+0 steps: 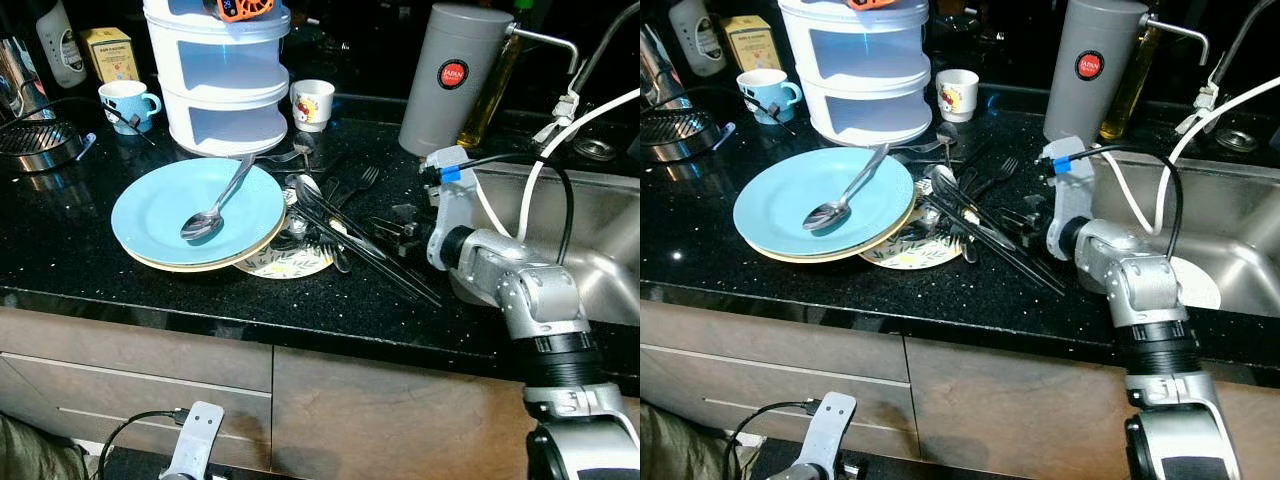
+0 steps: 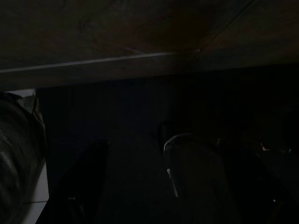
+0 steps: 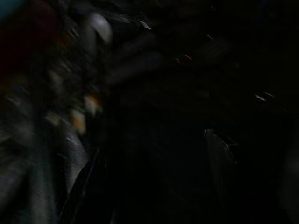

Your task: Kitchen organization

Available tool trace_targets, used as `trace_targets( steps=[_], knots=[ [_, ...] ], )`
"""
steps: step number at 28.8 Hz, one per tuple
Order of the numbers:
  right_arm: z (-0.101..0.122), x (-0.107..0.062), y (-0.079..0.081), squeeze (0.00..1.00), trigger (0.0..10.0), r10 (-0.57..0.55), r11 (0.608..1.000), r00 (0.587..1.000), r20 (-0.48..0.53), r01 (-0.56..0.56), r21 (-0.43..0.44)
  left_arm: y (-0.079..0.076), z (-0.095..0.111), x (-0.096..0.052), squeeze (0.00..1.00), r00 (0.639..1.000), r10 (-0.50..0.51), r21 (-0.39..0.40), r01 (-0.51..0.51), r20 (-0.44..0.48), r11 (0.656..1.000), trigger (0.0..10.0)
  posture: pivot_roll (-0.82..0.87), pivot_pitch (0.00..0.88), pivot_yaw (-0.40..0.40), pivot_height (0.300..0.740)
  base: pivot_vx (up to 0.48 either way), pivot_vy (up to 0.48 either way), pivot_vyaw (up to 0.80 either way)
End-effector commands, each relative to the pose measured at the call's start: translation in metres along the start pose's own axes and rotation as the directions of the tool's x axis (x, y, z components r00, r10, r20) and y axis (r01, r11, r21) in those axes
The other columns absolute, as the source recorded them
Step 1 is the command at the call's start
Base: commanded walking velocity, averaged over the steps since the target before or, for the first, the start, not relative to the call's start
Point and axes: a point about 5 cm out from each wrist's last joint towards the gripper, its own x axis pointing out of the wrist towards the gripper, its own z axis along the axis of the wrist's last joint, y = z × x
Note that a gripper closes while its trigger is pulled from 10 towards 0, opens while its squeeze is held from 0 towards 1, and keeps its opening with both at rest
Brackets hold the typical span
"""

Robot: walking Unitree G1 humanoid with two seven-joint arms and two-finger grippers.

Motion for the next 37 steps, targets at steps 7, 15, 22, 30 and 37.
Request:
trace_targets(
  steps=[7,15,22,30,37],
  knots=[
    [-0.008,-0.002,-0.004,0.0,10.0,-0.027,0.998,0.998,-0.055,0.024,-0.055,-0.002,-0.007,-0.001,0.0,1.0,-0.004,0.003,0.004,-0.029,1.0,10.0,0.03,0.0,-0.037,0.74,0.0,0.0,0.0],
    [-0.002,-0.003,-0.005,0.0,10.0,-0.007,1.0,1.0,-0.016,0.007,-0.002,-0.002,-0.008,-0.001,0.0,0.999,-0.008,0.01,0.008,-0.034,1.0,10.0,0.03,0.0,-0.03,0.74,0.0,0.0,0.0],
    [-0.004,-0.001,0.003,0.0,10.0,0.036,0.999,0.999,-0.022,-0.036,0.0,-0.002,-0.008,-0.001,0.0,0.999,-0.006,0.008,0.006,-0.037,1.0,10.0,0.03,0.0,-0.034,0.74,0.0,0.0,0.0],
    [-0.007,-0.001,0.007,0.0,10.0,0.058,0.998,0.998,-0.036,-0.058,-0.001,-0.002,-0.009,-0.001,0.0,0.999,-0.002,-0.003,0.002,-0.037,1.0,10.0,0.03,0.0,-0.035,0.74,0.0,0.0,0.0],
    [-0.007,-0.001,0.009,0.0,10.0,0.078,0.997,0.996,-0.041,-0.078,-0.005,-0.002,-0.009,-0.001,0.0,0.999,-0.003,-0.004,0.003,-0.037,1.0,10.0,0.03,0.0,-0.037,0.74,0.0,0.0,0.0]
  ],
)
